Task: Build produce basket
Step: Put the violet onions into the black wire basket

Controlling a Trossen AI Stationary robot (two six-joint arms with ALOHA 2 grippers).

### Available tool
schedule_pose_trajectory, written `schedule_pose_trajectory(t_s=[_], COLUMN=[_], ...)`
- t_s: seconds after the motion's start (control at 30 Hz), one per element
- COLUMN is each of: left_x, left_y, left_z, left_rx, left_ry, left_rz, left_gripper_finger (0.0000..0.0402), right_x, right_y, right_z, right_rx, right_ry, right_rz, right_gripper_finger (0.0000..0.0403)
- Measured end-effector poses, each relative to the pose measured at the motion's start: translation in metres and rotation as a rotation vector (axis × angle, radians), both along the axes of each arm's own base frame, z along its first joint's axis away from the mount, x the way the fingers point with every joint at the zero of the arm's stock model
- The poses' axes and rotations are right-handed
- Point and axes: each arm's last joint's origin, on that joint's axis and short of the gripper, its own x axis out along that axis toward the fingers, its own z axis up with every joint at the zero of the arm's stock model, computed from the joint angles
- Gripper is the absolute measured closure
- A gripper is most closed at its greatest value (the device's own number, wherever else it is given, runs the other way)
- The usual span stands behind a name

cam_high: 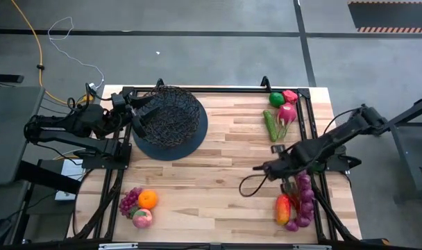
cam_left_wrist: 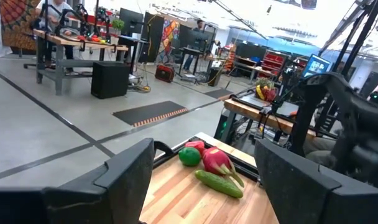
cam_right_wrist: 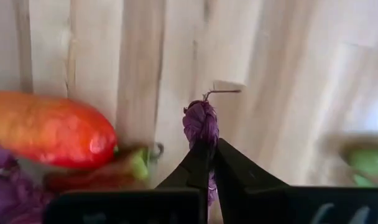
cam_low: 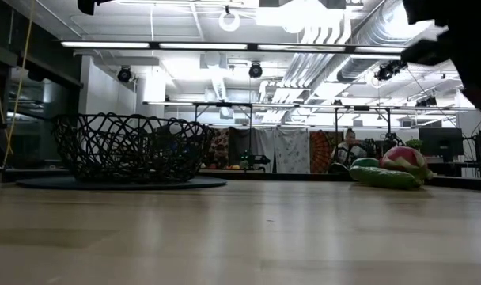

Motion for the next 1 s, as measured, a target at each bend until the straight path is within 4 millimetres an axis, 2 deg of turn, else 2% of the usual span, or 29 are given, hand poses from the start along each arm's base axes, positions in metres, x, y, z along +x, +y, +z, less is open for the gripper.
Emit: schedule_pose_trajectory(t_s=[0.3, 0.43, 0.6, 0.73, 0.87, 1.0], left_x=[0.000, 0.000, 0.000, 0.000, 0.002, 0.008], left_y=[0.000, 0.000, 0.000, 0.000, 0.000, 0.000], left_z=[0.000, 0.000, 0.000, 0.000, 0.004, 0.010], left_rx=[0.000, 0.000, 0.000, 0.000, 0.001, 0.009], left_ry=[-0.001, -0.001, -0.001, -0.003, -0.041, -0.110], left_rz=[0.001, 0.001, 0.001, 0.001, 0.001, -0.005], left_gripper_finger=[0.0133, 0.0133, 0.0133, 0.0133, 0.0133, 0.0133], right_x=[-0.007, -0.008, -0.002, 0.005, 0.014, 0.024], right_y=[-0.030, -0.042, -0.065, -0.083, -0.097, -0.109], right_z=[0.074, 0.113, 0.166, 0.199, 0.221, 0.234], right_rx=[-0.022, 0.021, 0.016, -0.035, -0.074, -0.128], right_ry=[-0.036, -0.125, -0.419, -0.681, -0.907, -1.057], right_rz=[0.014, 0.047, -0.053, -0.146, -0.168, -0.183], right_gripper_finger=[0.0402, 0.0402, 0.0403, 0.0403, 0.0403, 0.0403])
